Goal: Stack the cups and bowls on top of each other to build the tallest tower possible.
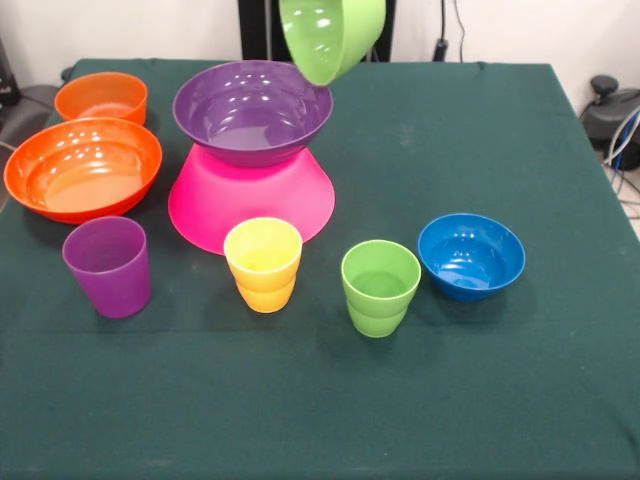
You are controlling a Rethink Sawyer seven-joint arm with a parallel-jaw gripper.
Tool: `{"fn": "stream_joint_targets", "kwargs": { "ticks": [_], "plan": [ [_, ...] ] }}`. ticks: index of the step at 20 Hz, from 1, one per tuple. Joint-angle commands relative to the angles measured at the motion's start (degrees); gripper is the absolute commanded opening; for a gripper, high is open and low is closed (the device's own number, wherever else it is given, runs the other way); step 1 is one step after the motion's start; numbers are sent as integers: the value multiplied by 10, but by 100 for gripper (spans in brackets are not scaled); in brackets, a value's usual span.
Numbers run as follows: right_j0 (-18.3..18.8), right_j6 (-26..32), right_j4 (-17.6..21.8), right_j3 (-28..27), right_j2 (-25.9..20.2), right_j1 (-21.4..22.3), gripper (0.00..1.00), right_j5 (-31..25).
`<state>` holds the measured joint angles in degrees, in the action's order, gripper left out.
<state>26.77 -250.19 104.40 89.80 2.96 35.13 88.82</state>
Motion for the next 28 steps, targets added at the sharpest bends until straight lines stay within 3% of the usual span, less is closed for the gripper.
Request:
{"fn": "stream_joint_targets", "kwargs": {
  "ticks": [1,13,23,24,28],
  "plan": [
    [-43,-205,-1,-42,29,-22,0,42],
    [-98,-210,-57,-116,156,-107,0,176],
    [-134,-214,-118,-189,271,-240,0,298],
    [-141,-217,-135,-205,298,-270,0,326],
    [-148,-217,-167,-234,339,-311,0,354]
  ]
}}
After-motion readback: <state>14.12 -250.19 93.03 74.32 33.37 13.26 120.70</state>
